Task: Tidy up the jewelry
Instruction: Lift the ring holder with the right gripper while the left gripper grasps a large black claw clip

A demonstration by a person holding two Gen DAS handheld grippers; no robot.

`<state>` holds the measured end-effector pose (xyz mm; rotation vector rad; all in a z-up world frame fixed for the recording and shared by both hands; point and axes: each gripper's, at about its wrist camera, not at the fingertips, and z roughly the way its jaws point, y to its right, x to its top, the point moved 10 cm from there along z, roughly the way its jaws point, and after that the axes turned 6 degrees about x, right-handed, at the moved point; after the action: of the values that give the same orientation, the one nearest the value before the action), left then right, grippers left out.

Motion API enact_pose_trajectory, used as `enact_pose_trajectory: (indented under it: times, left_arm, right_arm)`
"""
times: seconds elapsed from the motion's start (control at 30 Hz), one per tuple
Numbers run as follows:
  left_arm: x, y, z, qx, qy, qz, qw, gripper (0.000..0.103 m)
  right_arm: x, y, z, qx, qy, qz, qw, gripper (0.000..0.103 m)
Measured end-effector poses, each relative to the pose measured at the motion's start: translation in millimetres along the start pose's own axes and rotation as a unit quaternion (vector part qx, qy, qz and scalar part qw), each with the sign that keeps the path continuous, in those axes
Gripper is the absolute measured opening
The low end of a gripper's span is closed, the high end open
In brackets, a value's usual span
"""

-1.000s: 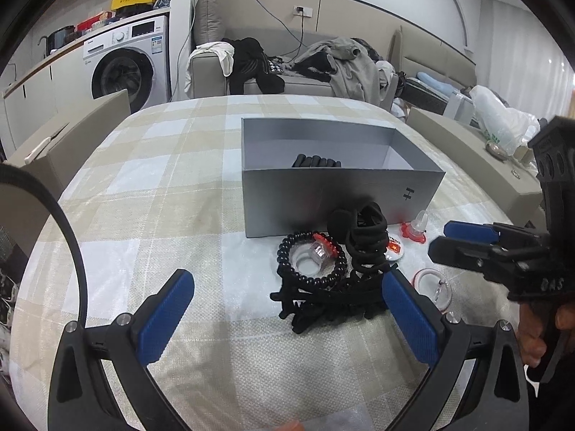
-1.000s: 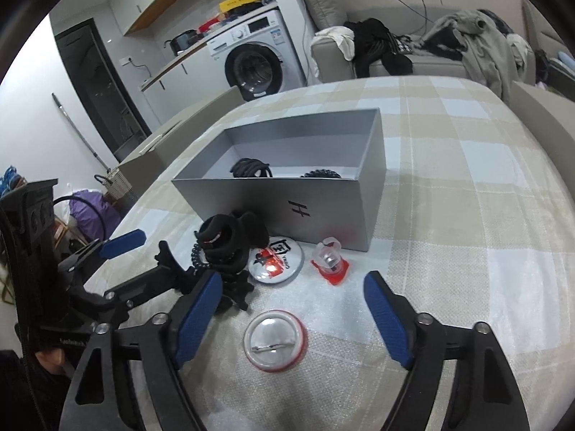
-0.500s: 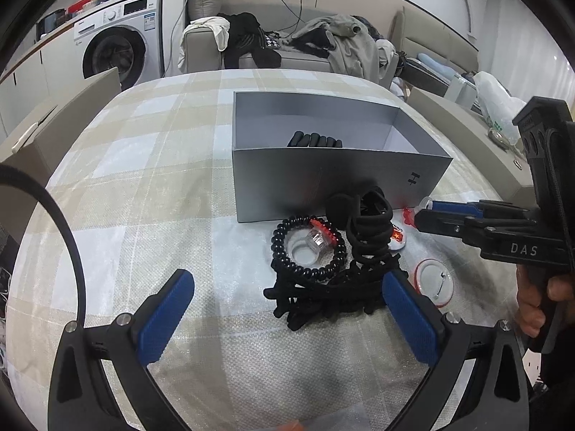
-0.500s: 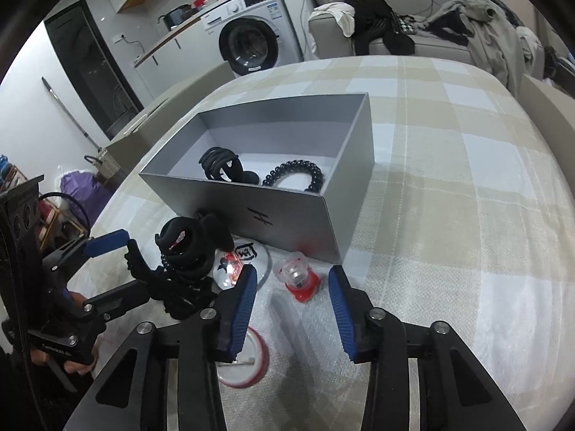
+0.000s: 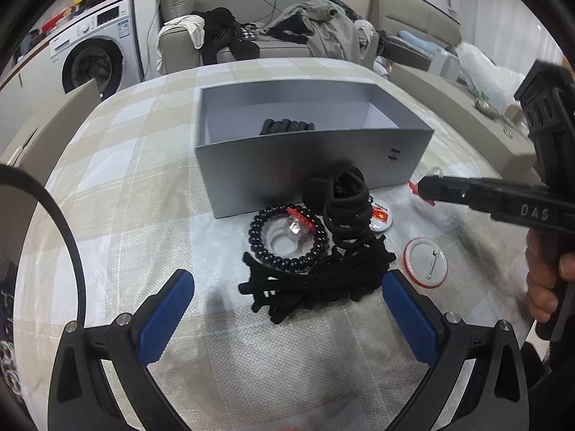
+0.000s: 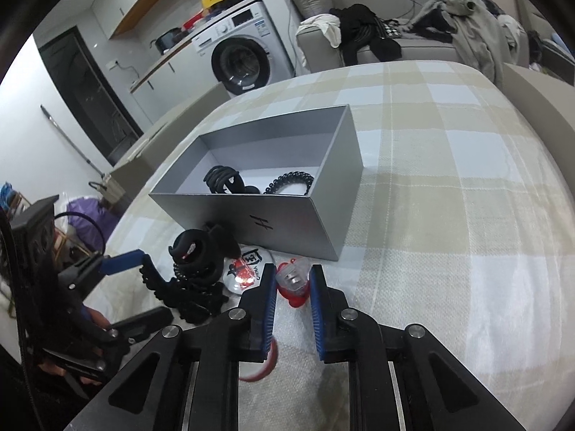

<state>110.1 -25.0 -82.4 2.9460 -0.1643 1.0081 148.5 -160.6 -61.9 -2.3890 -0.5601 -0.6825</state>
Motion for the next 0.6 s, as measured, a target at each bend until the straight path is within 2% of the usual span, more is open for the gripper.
enact_pose_trajectory:
  times: [0.2, 0.37, 0.6]
  left_arm:
    - [-2, 10, 4, 0.033, 0.0, 0.06, 0.9976, 0.102]
    - [-2, 14, 9, 0.07, 0.006, 0.104, 0.9922, 0.102]
    - [-1, 12, 10, 0.067, 0.013, 0.122, 0.9902, 0.102]
  right_arm:
    - [3, 1, -6, -0.001, 0.01, 0.01, 1.0, 0.017]
    - [4, 2, -8, 0.001, 0.015, 0.014, 1.0, 0.017]
    - [2, 4, -9, 0.0, 0.016, 0.019, 1.0, 0.017]
